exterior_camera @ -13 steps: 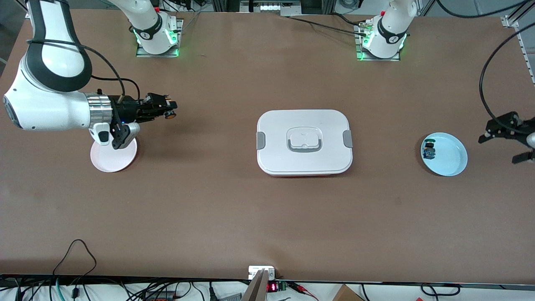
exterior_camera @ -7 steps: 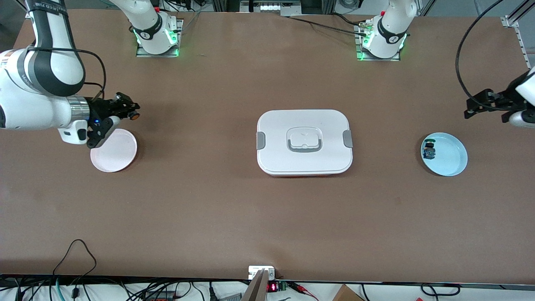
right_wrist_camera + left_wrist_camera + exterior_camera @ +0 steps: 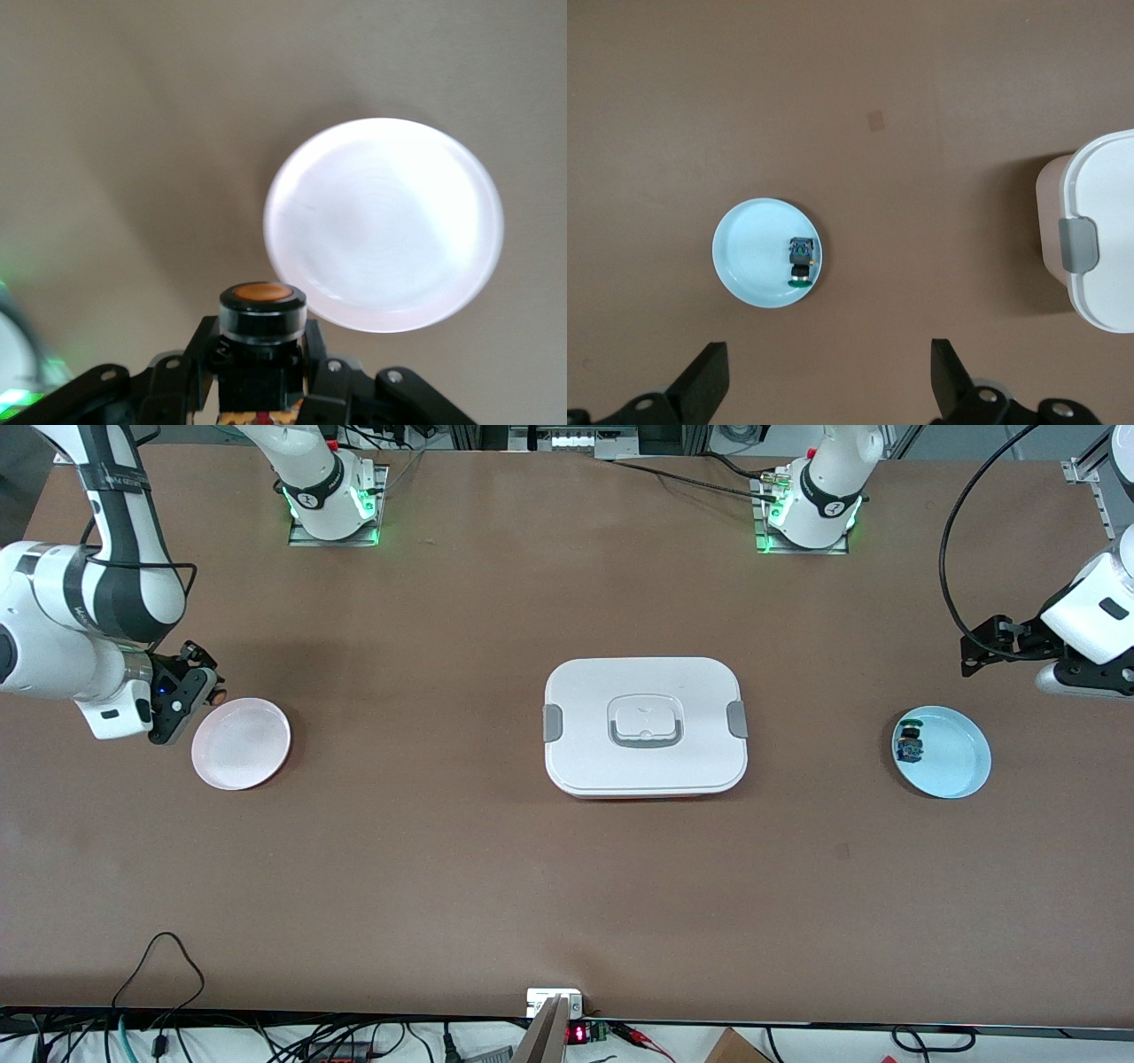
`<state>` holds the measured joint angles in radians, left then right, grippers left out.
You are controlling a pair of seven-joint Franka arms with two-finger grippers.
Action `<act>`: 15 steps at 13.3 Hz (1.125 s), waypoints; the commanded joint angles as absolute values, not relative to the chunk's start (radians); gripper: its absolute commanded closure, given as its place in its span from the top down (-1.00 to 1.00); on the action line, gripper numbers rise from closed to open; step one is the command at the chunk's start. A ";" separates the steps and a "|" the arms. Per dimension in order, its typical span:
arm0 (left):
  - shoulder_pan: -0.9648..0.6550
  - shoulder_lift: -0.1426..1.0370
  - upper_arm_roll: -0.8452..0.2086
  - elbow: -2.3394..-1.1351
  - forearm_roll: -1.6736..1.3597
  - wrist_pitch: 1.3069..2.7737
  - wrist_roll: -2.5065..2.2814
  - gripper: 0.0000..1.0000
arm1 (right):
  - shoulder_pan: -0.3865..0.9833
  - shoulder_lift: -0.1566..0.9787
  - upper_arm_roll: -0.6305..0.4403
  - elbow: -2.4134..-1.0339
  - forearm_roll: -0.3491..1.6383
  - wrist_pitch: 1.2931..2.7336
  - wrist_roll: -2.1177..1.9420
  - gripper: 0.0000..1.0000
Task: Transfer orange switch to right arm and place
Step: 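Carry the switch with the right gripper and lower onto the white plate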
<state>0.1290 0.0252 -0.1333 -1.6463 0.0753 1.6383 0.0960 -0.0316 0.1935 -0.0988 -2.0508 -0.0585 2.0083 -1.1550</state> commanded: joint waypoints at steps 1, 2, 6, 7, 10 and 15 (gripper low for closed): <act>0.126 0.008 -0.113 -1.605 0.057 1.544 0.049 1.00 | -0.067 0.193 -0.083 -2.143 -0.091 2.204 -1.286 -1.00; 0.126 0.011 -0.114 -1.598 0.045 1.530 0.016 1.00 | -0.069 0.201 -0.083 -2.166 -0.089 2.273 -1.346 -1.00; 0.152 0.009 -0.112 -1.583 0.029 1.505 0.002 1.00 | -0.071 0.230 -0.080 -2.197 -0.084 2.352 -1.419 -1.00; 0.152 0.012 -0.112 -1.582 0.031 1.491 0.006 1.00 | -0.071 0.244 -0.080 -2.197 -0.084 2.370 -1.439 -1.00; 0.147 0.031 -0.124 -1.575 0.032 1.491 0.003 1.00 | -0.072 0.297 -0.080 -2.203 -0.083 2.445 -1.519 -1.00; 0.164 0.049 -0.123 -1.575 0.041 1.482 0.003 1.00 | -0.074 0.348 -0.078 -2.203 -0.080 2.522 -1.673 -1.00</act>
